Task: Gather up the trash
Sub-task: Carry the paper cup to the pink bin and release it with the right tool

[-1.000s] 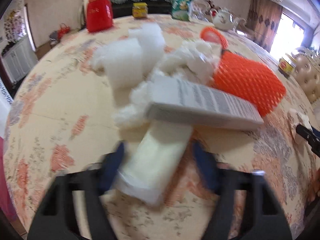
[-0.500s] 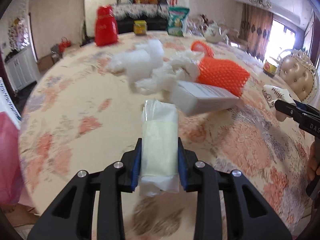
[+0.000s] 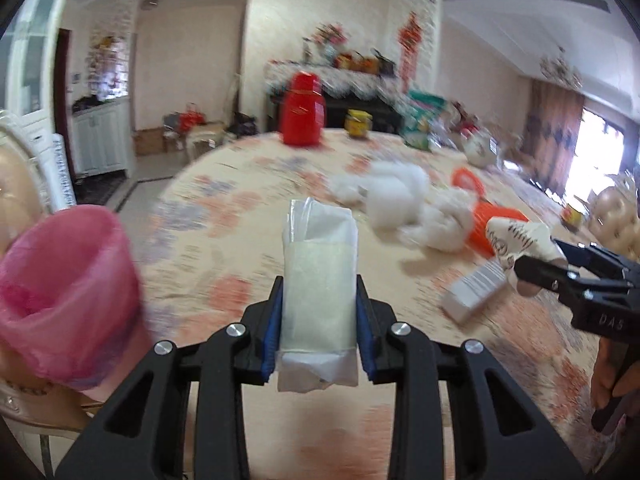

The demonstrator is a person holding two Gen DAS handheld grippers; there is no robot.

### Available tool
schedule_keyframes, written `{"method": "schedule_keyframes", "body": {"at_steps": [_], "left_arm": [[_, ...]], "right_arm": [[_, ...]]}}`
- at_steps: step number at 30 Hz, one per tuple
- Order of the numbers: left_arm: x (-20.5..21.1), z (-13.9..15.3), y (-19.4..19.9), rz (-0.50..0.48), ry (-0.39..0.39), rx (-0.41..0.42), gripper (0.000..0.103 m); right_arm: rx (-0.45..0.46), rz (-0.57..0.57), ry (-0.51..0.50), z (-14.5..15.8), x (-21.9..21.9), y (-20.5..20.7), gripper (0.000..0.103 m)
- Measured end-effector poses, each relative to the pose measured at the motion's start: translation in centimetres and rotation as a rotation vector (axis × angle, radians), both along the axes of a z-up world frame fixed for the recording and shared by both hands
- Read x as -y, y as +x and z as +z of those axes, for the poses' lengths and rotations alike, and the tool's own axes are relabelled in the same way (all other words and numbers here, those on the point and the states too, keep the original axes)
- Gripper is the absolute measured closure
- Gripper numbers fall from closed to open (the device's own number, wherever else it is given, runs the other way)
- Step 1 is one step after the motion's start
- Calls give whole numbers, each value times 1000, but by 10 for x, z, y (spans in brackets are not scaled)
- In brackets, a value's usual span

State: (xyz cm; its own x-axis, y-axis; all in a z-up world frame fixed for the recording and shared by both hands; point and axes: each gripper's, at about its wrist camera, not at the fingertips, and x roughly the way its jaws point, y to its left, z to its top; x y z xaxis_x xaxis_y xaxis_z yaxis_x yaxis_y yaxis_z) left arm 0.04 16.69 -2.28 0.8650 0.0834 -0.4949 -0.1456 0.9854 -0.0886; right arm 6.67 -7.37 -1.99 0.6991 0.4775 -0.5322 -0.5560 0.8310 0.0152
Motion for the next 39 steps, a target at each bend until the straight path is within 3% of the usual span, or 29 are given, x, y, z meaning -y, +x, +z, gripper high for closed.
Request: {"method": "schedule_keyframes", "body": {"at_steps": [8,12,16,25,26,28,29,33,37,39], "left_arm": [[-85,15,-37,206,2,83,70],[-139,19,-48,329,30,65,68],[-199,18,-51,416,10,40,68],[-286,7,-43,476,-50,29,63],[-293,7,-43,482,-54,26,57],[-302,6,-45,498,-63,30,33],[-306,6,-47,510,-63,38,30],[-313,12,-58,543,-54,51,25],[-295,16,-67,562,-23,65,12],[-278,18,-66,550,-3,62,11]], "right_arm": [[49,265,1,14,-114,-6,32],[86,412,-7,18,-178,-6,32],[99,522,2,22,-236,-6,32],[73,653,33,20,-331,2,31],[67,661,33,17,-339,3,31],[44,687,40,13,-351,7,28],[30,703,42,11,-356,8,21],[25,699,42,7,-360,10,21],[20,661,56,12,-333,12,21],[33,630,49,16,-313,11,20]]}}
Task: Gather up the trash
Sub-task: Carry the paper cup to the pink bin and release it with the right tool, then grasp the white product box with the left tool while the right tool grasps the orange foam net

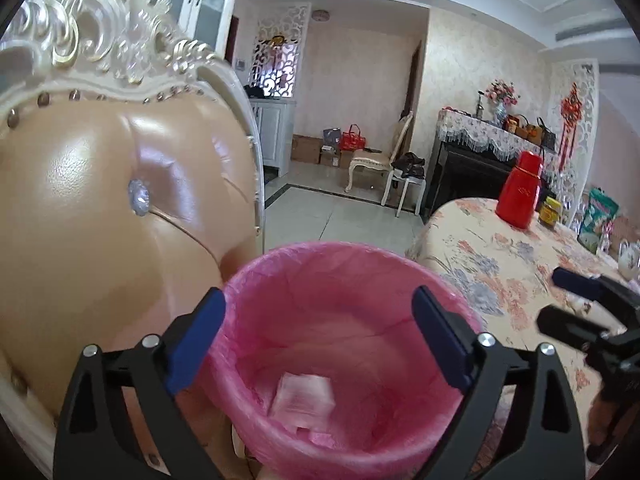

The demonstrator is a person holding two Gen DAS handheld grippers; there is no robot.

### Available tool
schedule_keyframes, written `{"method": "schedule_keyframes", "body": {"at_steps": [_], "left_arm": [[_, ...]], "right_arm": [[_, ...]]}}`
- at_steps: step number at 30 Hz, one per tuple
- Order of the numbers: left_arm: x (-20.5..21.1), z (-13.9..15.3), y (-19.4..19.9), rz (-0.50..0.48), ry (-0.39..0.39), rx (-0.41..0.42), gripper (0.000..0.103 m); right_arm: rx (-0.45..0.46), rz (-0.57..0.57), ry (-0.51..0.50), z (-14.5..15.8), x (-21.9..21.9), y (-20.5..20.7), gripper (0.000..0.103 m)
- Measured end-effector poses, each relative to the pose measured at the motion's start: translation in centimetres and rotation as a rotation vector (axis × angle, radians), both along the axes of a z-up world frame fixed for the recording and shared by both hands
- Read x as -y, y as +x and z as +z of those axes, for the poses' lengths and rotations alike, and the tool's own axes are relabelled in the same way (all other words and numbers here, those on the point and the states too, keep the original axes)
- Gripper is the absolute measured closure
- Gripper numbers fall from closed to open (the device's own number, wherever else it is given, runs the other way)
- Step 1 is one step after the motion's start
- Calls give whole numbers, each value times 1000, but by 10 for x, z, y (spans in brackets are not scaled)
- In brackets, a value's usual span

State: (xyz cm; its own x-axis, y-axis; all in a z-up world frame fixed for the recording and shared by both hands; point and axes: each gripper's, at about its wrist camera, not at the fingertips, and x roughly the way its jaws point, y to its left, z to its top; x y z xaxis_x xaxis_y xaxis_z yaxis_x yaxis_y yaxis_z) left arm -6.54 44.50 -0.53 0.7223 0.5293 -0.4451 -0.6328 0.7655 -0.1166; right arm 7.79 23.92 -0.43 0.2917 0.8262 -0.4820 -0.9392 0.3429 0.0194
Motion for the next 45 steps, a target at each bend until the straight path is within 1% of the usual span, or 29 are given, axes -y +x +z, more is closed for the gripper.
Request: {"method": "schedule_keyframes", "body": {"at_steps": [4,8,10,12,15,16,18,20,23,26,28,30,33,35,38,39,40,42,43,44,45], "left_arm": [[42,0,8,-49,9,8,9],[86,-3,23,-129,-2,41,8],[109,-5,38,-188,-31,56,8],[132,-7,52,-256,-48,43,8],[176,-8,75,-368,-34,21,8],[194,-8,84,-419,-30,11,8],[218,-12,94,-479,-31,-3,8],[251,-16,108,-557,-33,-23,8],[290,-23,123,-636,-27,-46,8],[324,-29,137,-706,-22,-77,8],[342,-33,148,-743,-26,-96,8],[360,-37,159,-781,-36,-116,8],[380,-41,176,-819,-46,-140,8],[394,-46,187,-840,-49,-175,8],[405,-52,196,-877,-73,-218,9],[408,-52,199,-883,-71,-229,9],[412,-53,202,-891,-64,-241,9],[419,-54,207,-908,-57,-257,9],[423,-56,210,-916,-59,-269,9],[426,-57,214,-923,-65,-279,9],[430,-59,219,-932,-73,-295,9]], "right_arm": [[9,-76,-5,3,52,1,19],[15,-204,-12,2,116,7,19],[23,-272,-11,0,150,9,19],[27,-336,-14,-1,179,11,19],[34,-429,-18,-4,226,14,19],[34,-459,-21,-5,241,15,19],[30,-521,-20,-8,271,18,18],[18,-587,-14,-11,302,24,18],[7,-671,1,-14,340,32,18],[22,-749,-3,-18,371,43,18],[8,-793,-3,-19,389,56,18],[-29,-844,-15,-24,404,79,18],[-90,-884,-54,-35,414,112,18],[-140,-881,-59,-46,418,132,18],[-203,-869,-85,-62,417,148,19],[-215,-862,-86,-64,416,151,20],[-244,-848,-71,-66,417,155,23],[-253,-822,-52,-66,417,157,52],[-252,-812,-58,-67,417,158,59],[-251,-813,-50,-66,419,157,75],[-244,-822,-29,-64,423,155,77]]}}
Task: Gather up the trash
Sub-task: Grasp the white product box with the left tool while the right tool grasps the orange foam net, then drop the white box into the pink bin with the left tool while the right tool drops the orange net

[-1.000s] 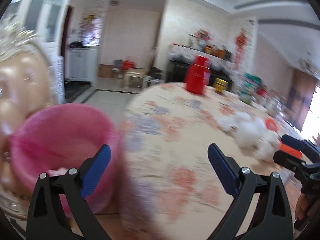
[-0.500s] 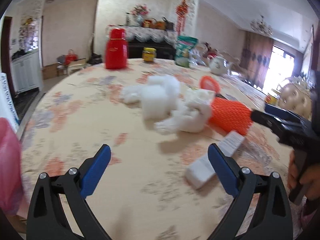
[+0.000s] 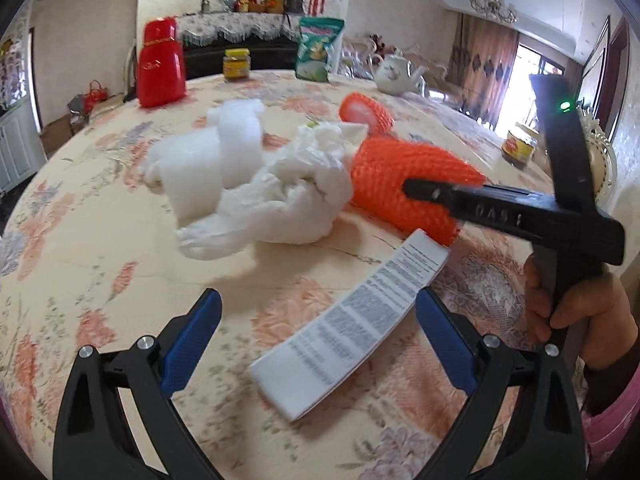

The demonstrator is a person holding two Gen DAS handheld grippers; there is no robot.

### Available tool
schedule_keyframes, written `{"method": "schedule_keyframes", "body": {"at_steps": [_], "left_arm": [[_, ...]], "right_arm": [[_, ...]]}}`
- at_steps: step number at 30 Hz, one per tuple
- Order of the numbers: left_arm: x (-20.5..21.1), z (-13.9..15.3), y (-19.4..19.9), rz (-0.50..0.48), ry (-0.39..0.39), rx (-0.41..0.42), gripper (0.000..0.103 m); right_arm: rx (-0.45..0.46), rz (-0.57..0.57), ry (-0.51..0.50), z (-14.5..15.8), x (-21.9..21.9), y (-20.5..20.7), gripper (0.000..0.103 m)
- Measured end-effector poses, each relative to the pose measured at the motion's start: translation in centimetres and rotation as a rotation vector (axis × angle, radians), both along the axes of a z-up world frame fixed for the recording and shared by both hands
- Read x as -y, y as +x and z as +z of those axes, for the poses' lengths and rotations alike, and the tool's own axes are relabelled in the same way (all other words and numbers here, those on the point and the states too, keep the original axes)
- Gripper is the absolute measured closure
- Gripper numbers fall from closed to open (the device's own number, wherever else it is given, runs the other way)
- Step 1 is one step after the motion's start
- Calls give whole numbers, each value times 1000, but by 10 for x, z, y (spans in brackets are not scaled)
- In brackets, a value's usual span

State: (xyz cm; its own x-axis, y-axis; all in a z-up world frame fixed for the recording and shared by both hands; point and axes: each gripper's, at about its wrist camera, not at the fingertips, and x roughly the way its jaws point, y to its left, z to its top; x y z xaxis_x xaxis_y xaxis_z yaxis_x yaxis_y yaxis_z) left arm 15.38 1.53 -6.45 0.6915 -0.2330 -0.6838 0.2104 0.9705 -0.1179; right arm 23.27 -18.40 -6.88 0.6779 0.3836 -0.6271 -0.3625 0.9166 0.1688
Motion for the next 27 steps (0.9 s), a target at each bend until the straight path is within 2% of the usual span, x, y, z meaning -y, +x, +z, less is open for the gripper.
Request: {"method": "schedule_keyframes", "body": {"at_steps": [3,5,8,9,10,12,15,21,27], "left_arm": [[11,-7,12,-35,9,-53,10],[22,-12,19,-68,19,-88,10],[34,-21,26,-109,32,-136,33],[38,-21,25,-110,53,-129,41],[41,-21,23,-128,55,-127,56],[45,-21,20,-150,69,-120,69],[44,-18,10,-146,57,-99,69],[26,-1,-21,-82,37,1,69],[-13,14,-55,53,37,124,69]], "right_arm": [[20,-53,-2,5,13,-2,78],[-1,-78,49,6,25,1,78],[3,-99,78,10,34,0,78],[10,-99,78,11,35,-1,78],[18,-99,77,13,34,-2,78],[35,-93,72,15,32,-5,78],[62,-81,51,18,27,-9,78],[101,-22,31,20,14,-16,78],[132,117,53,24,-9,-35,78]]}}
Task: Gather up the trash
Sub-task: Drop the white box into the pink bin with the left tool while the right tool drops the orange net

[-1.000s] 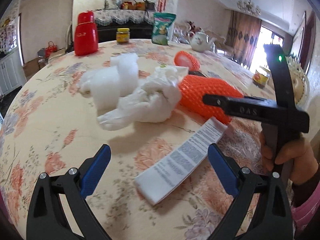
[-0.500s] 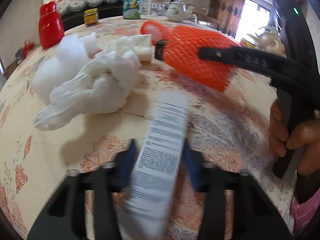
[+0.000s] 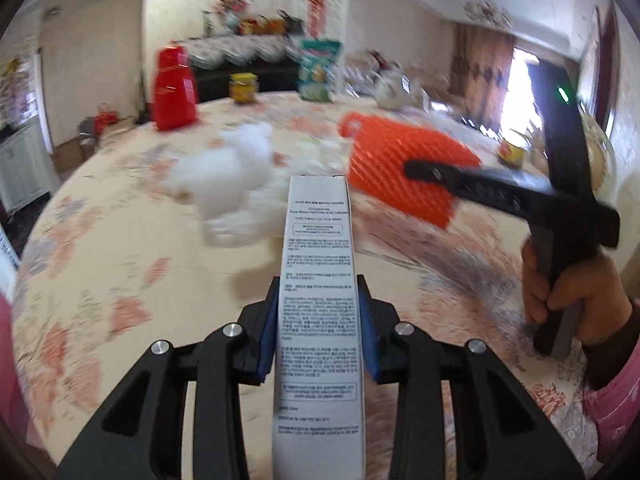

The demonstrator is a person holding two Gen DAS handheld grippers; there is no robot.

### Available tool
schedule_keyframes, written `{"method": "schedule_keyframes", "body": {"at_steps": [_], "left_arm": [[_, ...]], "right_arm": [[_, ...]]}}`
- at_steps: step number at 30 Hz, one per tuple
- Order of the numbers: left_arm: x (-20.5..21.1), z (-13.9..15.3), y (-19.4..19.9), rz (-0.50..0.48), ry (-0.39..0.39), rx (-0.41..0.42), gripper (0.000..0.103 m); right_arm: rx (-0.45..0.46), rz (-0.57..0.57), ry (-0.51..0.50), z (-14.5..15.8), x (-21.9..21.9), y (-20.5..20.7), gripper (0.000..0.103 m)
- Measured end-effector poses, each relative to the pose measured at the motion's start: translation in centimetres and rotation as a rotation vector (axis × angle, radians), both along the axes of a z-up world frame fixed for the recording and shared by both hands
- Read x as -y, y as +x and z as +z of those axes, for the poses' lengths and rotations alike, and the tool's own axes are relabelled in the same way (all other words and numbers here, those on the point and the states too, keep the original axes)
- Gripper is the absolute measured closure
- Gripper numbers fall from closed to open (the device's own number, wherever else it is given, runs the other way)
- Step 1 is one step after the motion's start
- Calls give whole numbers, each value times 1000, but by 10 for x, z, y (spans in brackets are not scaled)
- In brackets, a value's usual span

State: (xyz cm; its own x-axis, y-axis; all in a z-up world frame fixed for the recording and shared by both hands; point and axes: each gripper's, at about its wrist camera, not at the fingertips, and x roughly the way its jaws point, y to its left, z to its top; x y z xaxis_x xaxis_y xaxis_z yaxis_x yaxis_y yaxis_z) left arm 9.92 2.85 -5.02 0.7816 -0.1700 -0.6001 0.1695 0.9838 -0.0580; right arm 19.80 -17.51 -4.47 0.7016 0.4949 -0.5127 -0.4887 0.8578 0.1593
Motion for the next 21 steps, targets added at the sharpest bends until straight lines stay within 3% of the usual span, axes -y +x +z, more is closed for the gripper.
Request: {"method": "schedule_keyframes", "body": {"at_steps": [8,12,21], "left_arm": [[-62,17,-27,177,-29,78,69],[-82,22,-48,231,-28,118,69],[-128,37,-103,357,-24,231,69]], "right_arm": [[56,179,-72,16,-63,-47,78],[58,239,-59,23,-87,-66,78],[154,349,2,46,-130,-116,78]]}}
